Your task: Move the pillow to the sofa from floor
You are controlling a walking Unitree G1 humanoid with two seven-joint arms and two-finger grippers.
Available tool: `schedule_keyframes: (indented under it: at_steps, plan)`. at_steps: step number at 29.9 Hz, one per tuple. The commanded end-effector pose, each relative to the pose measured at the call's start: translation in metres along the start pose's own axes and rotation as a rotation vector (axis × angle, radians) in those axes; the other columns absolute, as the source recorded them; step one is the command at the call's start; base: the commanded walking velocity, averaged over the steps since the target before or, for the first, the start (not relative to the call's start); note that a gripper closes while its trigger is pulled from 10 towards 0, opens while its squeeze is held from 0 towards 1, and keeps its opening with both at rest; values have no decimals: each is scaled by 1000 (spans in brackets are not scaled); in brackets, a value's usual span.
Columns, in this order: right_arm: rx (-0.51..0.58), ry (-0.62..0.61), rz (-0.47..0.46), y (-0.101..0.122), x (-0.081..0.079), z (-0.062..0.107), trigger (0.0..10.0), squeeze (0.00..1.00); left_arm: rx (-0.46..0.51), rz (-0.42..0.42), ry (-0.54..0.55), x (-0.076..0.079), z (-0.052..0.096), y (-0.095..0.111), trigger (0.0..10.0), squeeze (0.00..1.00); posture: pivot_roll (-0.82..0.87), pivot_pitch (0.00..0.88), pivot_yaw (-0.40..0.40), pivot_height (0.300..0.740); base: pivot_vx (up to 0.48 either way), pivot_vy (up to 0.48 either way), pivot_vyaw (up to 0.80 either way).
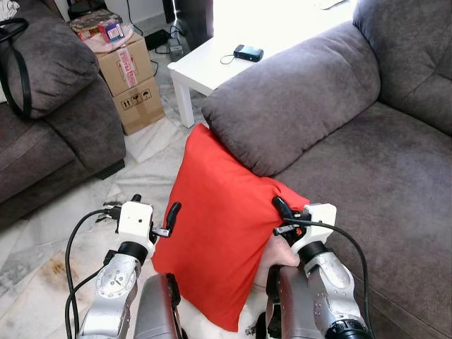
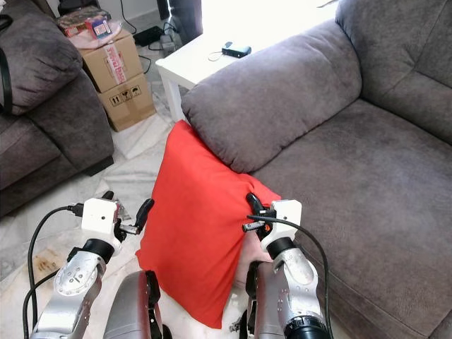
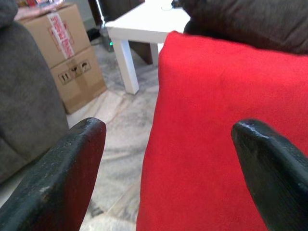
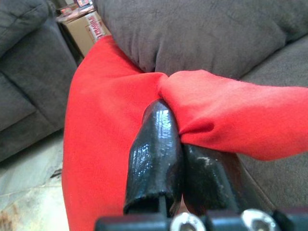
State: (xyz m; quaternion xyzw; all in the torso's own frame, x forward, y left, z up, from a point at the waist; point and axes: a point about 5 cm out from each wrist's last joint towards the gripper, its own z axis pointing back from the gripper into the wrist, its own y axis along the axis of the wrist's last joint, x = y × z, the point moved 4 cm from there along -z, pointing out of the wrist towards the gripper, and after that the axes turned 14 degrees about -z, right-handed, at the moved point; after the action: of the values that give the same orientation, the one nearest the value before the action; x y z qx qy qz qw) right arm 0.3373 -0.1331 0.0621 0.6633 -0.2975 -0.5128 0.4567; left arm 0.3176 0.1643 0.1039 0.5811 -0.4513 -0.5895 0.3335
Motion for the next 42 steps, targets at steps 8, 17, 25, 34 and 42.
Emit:
schedule_keyframes:
  at_steps: [8, 17, 25, 34, 42]
  plan:
    - [102, -2, 14, 26, -11, -7, 10000, 0, -1, 23, 17, 0, 1, -3, 10000, 0, 79, 104, -5, 559, 0, 0, 0]
    - [95, -19, 8, 25, -10, -5, 10000, 0, 10, 22, 22, -3, 3, -3, 10000, 0, 78, 96, 3, 559, 250, 0, 0]
    - [92, -27, 4, 23, -10, -4, 10000, 0, 23, 25, 5, 1, 1, 0, 10000, 0, 74, 92, 9, 559, 109, 0, 0]
    - [97, -9, 1, 23, -15, -2, 10000, 0, 29, 22, -10, 4, 2, 0, 10000, 0, 78, 88, 11, 571, 0, 0, 0]
    - [93, -7, -1, 23, -16, -3, 10000, 0, 28, 26, -11, 4, 3, 0, 10000, 0, 79, 98, 11, 612, 0, 0, 0]
